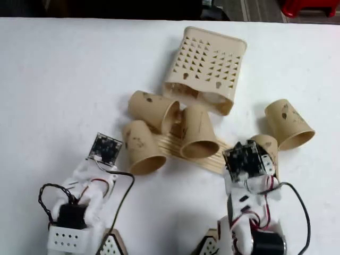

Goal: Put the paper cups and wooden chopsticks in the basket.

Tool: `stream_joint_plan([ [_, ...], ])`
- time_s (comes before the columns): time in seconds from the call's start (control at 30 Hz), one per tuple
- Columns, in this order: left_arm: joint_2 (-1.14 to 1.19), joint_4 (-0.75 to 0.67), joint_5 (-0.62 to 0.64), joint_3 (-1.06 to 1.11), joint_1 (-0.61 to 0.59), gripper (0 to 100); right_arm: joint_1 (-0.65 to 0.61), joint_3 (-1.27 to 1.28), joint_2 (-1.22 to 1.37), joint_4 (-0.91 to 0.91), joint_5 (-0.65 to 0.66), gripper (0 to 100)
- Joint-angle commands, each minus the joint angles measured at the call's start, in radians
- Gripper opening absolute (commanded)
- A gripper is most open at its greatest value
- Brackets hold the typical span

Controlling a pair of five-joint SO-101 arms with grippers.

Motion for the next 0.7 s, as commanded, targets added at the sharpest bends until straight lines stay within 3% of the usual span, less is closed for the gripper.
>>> stream_joint_plan([
  [0.0,-0.01,-0.008,0.002,-0.005,-0.004,2,-0.067,-0.146,0.148,-0.051,0.02,12.3],
  [0.1,-0.01,-0.008,0.002,-0.005,-0.004,2,-0.081,-0.219,0.38,-0.116,0.02,14.9],
  [0.27,-0.01,-0.008,0.002,-0.005,-0.004,2,-0.076,-0.413,0.817,-0.159,0.025,31.3],
  [0.33,-0.01,-0.008,0.002,-0.005,-0.004,2,-0.079,-0.477,0.96,-0.174,0.091,35.4],
  [0.5,-0.01,-0.008,0.002,-0.005,-0.004,2,-0.093,-0.548,1.236,-0.274,0.264,35.8],
  [0.67,-0.01,-0.008,0.002,-0.005,-0.004,2,-0.097,-0.548,1.411,-0.423,0.321,35.8],
])
